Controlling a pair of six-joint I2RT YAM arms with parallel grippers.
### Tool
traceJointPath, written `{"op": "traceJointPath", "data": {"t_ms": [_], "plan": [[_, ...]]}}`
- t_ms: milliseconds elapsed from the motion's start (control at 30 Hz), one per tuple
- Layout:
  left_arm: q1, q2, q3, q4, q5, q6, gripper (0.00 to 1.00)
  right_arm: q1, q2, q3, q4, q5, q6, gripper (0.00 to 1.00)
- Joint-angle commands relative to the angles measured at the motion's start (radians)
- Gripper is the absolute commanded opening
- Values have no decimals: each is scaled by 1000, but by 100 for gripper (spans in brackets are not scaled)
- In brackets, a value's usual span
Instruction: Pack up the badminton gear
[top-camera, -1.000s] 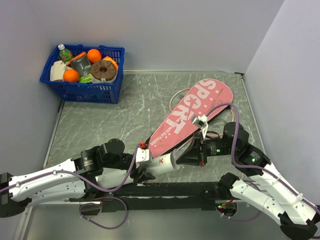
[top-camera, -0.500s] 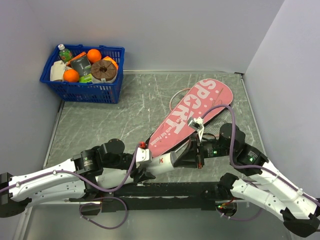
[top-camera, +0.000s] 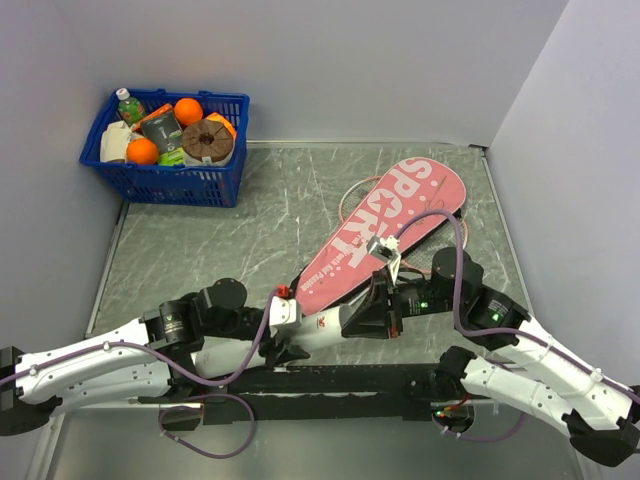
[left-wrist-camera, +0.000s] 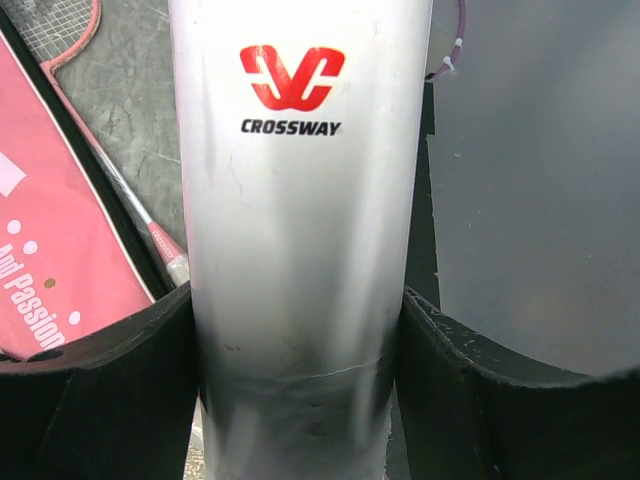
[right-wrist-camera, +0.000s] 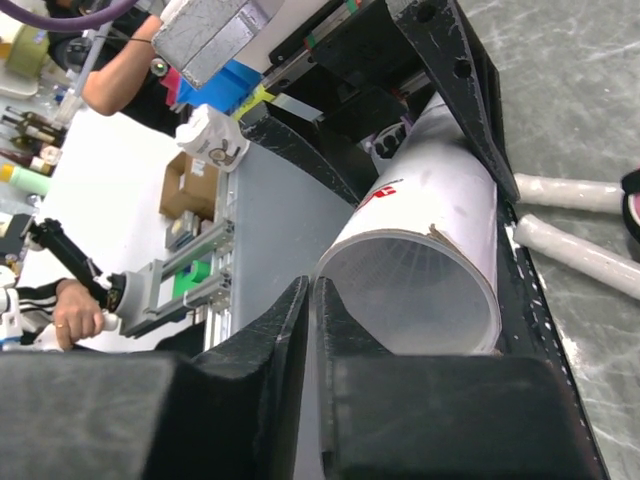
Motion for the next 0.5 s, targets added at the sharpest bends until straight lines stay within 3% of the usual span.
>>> {"op": "traceJointPath", "data": {"t_ms": [0, 67, 167, 267, 467], "plan": [[-4, -17, 11, 77, -3, -2, 1, 27, 10, -38, 121, -6, 33, 27], [-4, -17, 11, 77, -2, -2, 1, 32, 10, -57, 162, -8, 51, 38], [-4, -20, 10, 78, 0, -3, 1, 32, 13, -70, 190, -3, 71, 46], [-4, -25, 10, 80, 1, -3, 1, 32, 24, -79, 216, 15, 82, 52], [-4, -35, 8, 84, 0, -2, 1, 33, 40, -90, 242, 132, 93, 53]]}}
